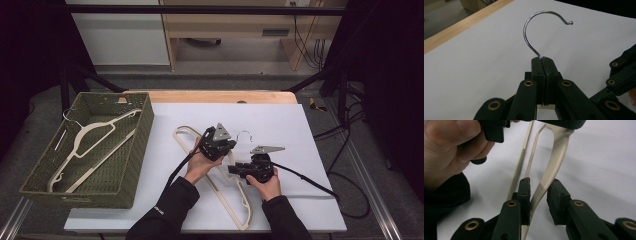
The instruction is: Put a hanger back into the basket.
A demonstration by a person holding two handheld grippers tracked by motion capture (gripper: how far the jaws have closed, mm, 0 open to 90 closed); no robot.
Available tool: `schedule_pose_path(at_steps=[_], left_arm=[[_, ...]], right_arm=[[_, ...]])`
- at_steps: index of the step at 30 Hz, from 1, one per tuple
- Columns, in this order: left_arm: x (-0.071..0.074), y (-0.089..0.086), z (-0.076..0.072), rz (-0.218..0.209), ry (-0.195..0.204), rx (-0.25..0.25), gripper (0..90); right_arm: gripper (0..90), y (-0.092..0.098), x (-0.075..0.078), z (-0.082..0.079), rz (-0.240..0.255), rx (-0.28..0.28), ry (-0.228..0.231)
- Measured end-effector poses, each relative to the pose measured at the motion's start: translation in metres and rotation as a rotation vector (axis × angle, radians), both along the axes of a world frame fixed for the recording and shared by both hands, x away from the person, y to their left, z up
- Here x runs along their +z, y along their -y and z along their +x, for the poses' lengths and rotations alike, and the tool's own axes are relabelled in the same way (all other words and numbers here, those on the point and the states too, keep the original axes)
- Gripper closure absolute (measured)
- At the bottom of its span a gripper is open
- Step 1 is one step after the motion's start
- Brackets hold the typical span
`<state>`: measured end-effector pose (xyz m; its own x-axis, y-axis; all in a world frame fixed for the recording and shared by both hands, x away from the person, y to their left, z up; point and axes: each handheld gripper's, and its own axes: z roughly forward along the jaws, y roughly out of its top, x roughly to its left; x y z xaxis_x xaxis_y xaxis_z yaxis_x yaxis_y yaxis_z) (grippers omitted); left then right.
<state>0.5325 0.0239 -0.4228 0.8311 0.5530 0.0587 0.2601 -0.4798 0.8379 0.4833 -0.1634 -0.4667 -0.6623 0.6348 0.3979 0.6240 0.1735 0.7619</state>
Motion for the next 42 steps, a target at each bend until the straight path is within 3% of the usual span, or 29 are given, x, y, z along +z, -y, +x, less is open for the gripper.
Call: schedule_pose_path(at_steps=[3,6,8,11,19,21,25,28,31,33,38,42], left_arm=[[0.004,-0.003,-0.002,0.003,0.010,-0.004,88.6],[0.011,-0.010,-0.005,-0.023,0.002,-0.011,87.8],[0.017,-0.017,-0.009,-0.021,0.017,-0.006,84.4],[0.027,-0.033,-0.013,-0.047,0.017,0.009,77.2],[0.049,-0.083,-0.030,-0.068,0.029,0.083,52.5],[0.052,-0.096,-0.035,-0.096,0.017,0.093,47.0],[0.052,-0.114,-0.045,-0.097,0.006,0.114,36.3],[0.049,-0.126,-0.054,-0.123,-0.010,0.100,29.2],[0.046,-0.134,-0.062,-0.116,-0.016,0.085,24.1],[0.043,-0.138,-0.067,-0.104,-0.017,0.072,22.2],[0.039,-0.144,-0.076,-0.134,-0.022,0.048,20.1],[0.038,-0.142,-0.077,-0.117,-0.031,0.028,21.5]], right_arm=[[75.3,0.000,0.001,-0.001,0.027,-0.002,-0.017],[76.6,-0.001,0.003,-0.002,0.051,0.003,-0.022],[76.5,0.000,0.004,-0.002,0.039,0.003,-0.015],[77.5,0.002,0.006,-0.004,0.040,0.004,-0.013],[82.1,0.008,0.017,-0.009,0.065,-0.008,0.011],[83.2,0.009,0.020,-0.011,0.072,-0.009,0.012],[85.1,0.013,0.025,-0.013,0.074,0.004,0.020],[86.0,0.015,0.028,-0.015,0.079,0.017,0.020],[86.5,0.015,0.032,-0.018,0.059,0.033,0.033],[87.1,0.015,0.035,-0.021,0.045,0.055,0.053],[87.4,0.013,0.045,-0.027,0.049,0.147,0.087],[87.4,0.009,0.051,-0.033,0.033,0.212,0.106]])
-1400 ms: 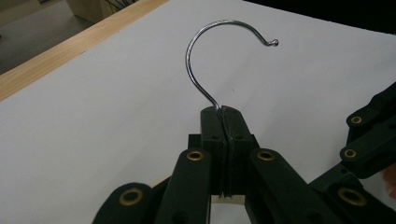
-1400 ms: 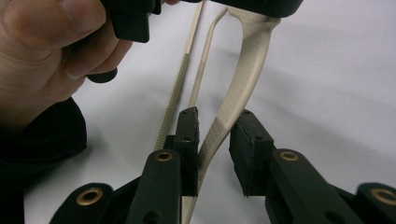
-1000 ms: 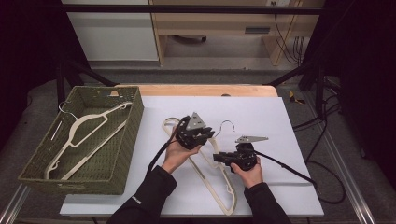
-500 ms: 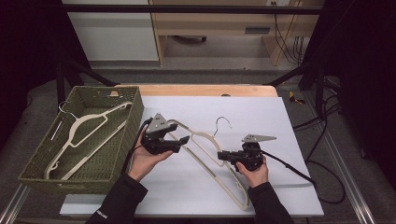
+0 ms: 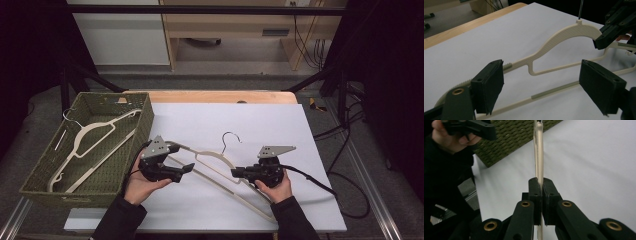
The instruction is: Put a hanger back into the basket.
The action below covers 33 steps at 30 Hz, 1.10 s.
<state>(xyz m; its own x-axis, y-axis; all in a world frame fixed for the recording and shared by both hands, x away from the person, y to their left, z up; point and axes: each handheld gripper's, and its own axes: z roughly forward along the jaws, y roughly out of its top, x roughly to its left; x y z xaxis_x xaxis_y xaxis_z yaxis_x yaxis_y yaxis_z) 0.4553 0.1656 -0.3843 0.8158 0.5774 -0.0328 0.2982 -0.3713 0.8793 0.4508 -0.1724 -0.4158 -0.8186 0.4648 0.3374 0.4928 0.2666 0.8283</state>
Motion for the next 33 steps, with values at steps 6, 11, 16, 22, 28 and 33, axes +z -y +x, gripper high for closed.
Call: schedule_pose_path(at_steps=[6,11,16,22,28,33], left_arm=[[-0.005,0.009,-0.001,0.049,-0.014,-0.056,27.5],[-0.013,0.018,-0.001,0.097,-0.028,-0.107,37.3],[-0.017,0.023,-0.002,0.122,-0.046,-0.145,55.1],[-0.015,0.025,-0.008,0.164,-0.015,-0.178,66.6],[-0.012,0.027,-0.015,0.171,-0.005,-0.212,76.4],[-0.007,0.030,-0.021,0.120,-0.028,-0.231,81.4]], right_arm=[[87.4,-0.006,0.005,-0.007,-0.010,0.083,0.011],[87.4,-0.012,0.007,-0.009,-0.009,0.144,0.008],[87.4,-0.016,0.005,-0.011,-0.030,0.181,-0.003],[87.1,-0.017,0.004,-0.010,-0.043,0.197,-0.005],[78.3,-0.014,0.006,-0.010,-0.067,0.134,0.059],[67.9,-0.009,0.011,-0.012,-0.047,0.067,0.135]])
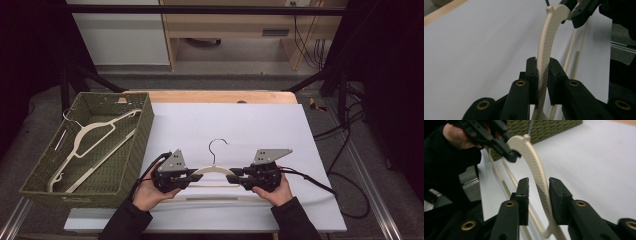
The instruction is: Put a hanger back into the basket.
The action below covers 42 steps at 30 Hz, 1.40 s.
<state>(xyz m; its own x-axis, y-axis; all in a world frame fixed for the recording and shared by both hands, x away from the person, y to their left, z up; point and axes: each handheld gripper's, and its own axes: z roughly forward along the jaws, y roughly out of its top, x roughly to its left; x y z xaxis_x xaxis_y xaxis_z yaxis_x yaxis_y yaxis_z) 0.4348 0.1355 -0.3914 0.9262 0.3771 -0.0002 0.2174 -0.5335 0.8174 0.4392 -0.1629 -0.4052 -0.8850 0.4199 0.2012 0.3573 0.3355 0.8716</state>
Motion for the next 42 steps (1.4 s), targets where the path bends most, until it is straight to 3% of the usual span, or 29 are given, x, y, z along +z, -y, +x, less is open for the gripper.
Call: schedule_pose_path(at_steps=[6,11,16,21,26,31,37,42], left_arm=[[0.002,0.002,-0.003,-0.022,-0.024,-0.002,84.5],[0.007,-0.004,-0.004,-0.039,-0.014,0.061,85.6],[0.016,-0.015,-0.005,-0.070,0.002,0.113,85.6],[0.028,-0.023,-0.010,-0.084,0.043,0.152,85.5],[0.046,-0.035,-0.014,-0.115,0.071,0.184,85.5],[0.068,-0.052,-0.014,-0.145,0.100,0.215,85.5],[0.087,-0.074,-0.008,-0.147,0.107,0.254,85.5],[0.099,-0.094,-0.003,-0.161,0.086,0.269,85.1]], right_arm=[[55.6,0.003,0.002,-0.001,0.015,-0.041,0.051],[40.6,0.015,0.009,-0.003,0.060,-0.098,0.100],[22.1,0.038,0.016,-0.005,0.127,-0.205,0.129],[8.4,0.060,0.019,-0.007,0.123,-0.317,0.146],[3.7,0.073,0.020,-0.008,0.119,-0.385,0.152],[2.3,0.076,0.019,-0.008,0.109,-0.404,0.153],[0.7,0.079,0.019,-0.008,0.103,-0.420,0.150],[0.4,0.081,0.019,-0.008,0.098,-0.430,0.160]])
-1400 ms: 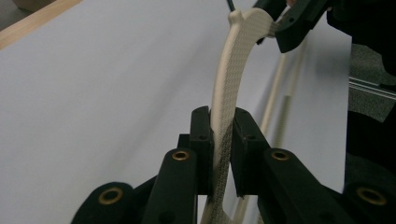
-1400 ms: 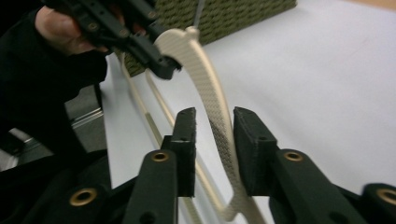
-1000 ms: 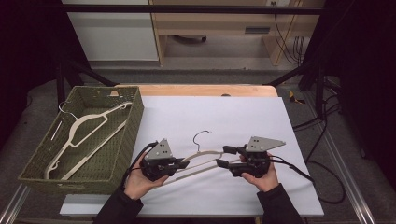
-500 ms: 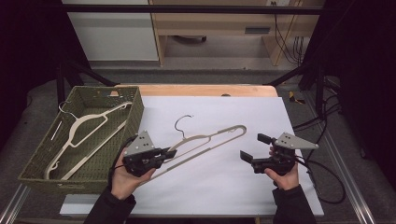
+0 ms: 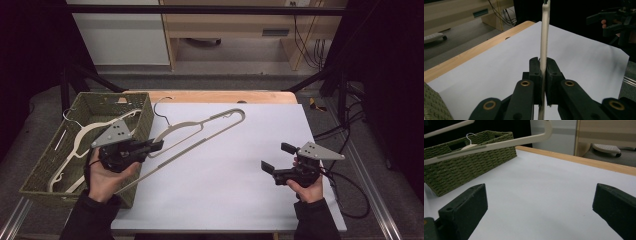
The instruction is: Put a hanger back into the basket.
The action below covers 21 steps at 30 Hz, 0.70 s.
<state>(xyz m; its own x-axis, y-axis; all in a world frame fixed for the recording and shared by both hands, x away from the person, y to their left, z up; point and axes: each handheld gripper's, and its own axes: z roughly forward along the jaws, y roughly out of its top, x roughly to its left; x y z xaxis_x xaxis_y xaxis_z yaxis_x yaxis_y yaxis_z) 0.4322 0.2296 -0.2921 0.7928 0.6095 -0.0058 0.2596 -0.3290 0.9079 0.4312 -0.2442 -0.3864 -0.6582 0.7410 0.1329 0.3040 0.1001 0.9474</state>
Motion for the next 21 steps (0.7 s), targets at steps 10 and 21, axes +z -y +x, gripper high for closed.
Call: schedule_pose_path(at_steps=[10,21], left_arm=[[0.022,-0.041,0.003,-0.003,0.008,0.071,85.4],[0.035,-0.092,0.015,0.020,0.031,0.157,85.3]], right_arm=[[0.3,0.001,-0.001,0.000,-0.014,-0.005,-0.003],[0.3,0.002,-0.002,0.001,-0.009,-0.013,-0.009]])
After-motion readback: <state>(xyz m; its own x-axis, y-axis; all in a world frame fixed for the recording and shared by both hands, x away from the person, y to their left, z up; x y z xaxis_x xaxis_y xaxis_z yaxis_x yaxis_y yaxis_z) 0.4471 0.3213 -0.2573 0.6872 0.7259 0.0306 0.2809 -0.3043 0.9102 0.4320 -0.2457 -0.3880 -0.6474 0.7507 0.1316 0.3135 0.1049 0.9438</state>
